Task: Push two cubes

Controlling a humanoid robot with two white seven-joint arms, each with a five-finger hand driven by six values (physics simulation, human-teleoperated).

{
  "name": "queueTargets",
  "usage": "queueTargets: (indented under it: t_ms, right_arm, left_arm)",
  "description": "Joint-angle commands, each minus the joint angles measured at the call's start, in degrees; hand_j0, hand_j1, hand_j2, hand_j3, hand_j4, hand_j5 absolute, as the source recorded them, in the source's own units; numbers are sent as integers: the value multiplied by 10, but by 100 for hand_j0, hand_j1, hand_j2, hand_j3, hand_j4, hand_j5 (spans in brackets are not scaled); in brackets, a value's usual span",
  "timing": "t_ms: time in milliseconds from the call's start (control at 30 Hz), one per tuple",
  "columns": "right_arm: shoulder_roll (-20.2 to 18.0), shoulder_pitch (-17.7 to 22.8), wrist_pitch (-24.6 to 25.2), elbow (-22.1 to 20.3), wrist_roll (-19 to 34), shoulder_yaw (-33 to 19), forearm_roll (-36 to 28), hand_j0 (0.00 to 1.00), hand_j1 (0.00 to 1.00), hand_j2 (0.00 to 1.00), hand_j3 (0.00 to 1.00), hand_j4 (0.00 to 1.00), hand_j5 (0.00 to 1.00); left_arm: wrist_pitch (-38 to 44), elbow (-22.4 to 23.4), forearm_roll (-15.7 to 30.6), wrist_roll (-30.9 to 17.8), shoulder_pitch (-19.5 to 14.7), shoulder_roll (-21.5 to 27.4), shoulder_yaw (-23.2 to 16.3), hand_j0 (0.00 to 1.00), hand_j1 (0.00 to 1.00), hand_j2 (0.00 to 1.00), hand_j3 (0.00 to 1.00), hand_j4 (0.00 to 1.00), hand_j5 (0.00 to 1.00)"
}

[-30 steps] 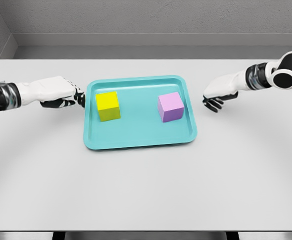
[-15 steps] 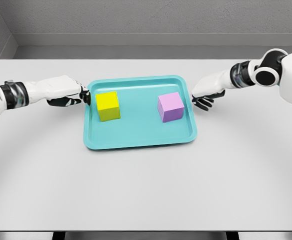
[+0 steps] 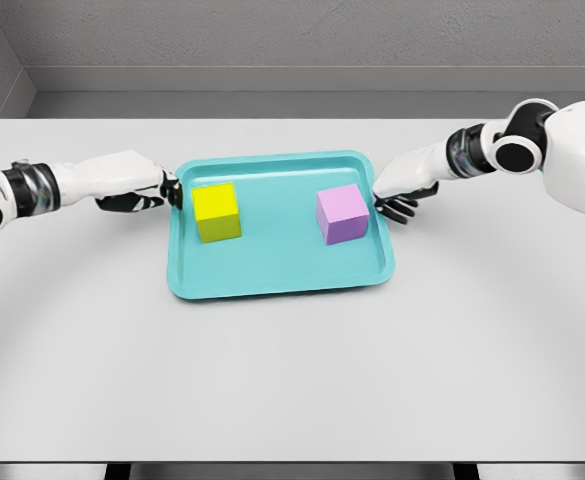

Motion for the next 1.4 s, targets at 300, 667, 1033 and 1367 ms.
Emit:
queueTargets:
  t_ms: [300,667,1033,1367]
  right_arm:
    - [4,-4,1,-6,0,3,-1,11,11,11,11,11,11]
    - [10,-4,0,-9,0,9,-1,11,11,11,11,11,11]
    - [11,-4,0,-30,0,9,-1,11,11,11,11,11,11]
    - [21,-8,1,-36,0,16,-3,11,11,11,11,11,11]
  left_arm:
    - [1,1,1,0,-1,-24,-3,49,49,49,49,49,49]
    - [1,31,1,0,-11,-25,0,49,49,49,49,49,49]
    - [1,53,-1,0,-18,-37,-1,49,49,49,49,49,49]
    - [1,76,-1,0,-29,-55,-2,49,49,49,49,49,49]
